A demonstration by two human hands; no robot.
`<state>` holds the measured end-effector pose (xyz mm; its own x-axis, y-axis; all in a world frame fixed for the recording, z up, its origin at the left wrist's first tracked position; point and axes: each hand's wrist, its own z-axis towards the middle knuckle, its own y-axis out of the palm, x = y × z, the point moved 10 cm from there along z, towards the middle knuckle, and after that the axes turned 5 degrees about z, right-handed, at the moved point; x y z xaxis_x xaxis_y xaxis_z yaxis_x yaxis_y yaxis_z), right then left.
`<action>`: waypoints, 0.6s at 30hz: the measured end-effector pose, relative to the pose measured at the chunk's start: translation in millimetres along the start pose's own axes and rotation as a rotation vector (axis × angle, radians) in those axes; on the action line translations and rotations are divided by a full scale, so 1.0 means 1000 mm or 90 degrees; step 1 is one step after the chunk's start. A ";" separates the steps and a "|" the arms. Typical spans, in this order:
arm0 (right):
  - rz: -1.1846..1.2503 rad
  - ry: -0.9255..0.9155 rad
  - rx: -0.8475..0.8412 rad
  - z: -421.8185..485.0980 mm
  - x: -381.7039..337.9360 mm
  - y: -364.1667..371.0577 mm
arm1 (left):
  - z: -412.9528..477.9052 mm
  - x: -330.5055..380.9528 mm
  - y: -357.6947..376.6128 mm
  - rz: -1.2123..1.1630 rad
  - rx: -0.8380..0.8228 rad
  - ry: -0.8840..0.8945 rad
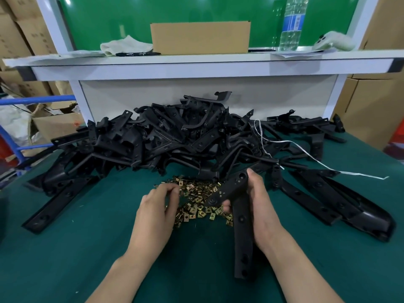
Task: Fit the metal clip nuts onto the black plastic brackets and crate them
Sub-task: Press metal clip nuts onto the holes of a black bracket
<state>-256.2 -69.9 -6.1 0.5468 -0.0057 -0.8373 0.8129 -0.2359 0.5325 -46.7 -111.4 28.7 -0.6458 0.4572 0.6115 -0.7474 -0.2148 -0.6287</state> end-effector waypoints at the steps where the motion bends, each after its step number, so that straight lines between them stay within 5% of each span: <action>1: -0.005 0.003 -0.002 0.000 0.001 0.001 | 0.000 -0.001 -0.001 -0.059 0.004 -0.021; 7: -0.015 -0.005 0.002 -0.003 0.000 0.012 | -0.003 0.006 0.002 -0.345 0.006 -0.111; 18: -0.078 -0.027 -0.014 -0.002 0.002 0.017 | -0.004 0.017 0.011 -0.494 -0.078 -0.128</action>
<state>-241.3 -71.9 1.7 0.4344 -0.0192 -0.9005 0.8777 -0.2159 0.4279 -65.5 -102.9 30.4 0.0253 0.2710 0.9622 -0.9792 0.2007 -0.0308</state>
